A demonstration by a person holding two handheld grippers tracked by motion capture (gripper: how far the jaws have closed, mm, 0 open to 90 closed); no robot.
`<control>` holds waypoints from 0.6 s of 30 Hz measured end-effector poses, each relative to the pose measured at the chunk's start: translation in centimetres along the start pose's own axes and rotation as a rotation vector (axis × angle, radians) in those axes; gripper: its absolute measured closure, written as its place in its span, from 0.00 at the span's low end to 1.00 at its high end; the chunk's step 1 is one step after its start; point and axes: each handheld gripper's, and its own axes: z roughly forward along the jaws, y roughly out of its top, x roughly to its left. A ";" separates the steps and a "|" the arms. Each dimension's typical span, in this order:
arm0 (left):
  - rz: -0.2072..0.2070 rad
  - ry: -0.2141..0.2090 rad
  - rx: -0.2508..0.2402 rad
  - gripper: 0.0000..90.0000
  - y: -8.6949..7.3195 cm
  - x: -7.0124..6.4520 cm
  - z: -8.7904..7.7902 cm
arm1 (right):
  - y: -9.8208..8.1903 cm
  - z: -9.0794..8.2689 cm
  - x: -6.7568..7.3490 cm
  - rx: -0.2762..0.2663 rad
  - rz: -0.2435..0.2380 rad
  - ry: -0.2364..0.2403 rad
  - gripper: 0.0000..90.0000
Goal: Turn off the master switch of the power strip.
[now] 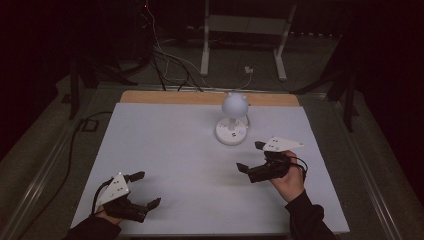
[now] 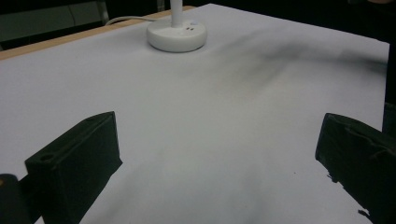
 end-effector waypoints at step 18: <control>-0.001 0.000 -0.002 0.00 0.0 0.0 0.0 | 1.6 1.1 -1.9 -0.007 0.027 -0.018 0.00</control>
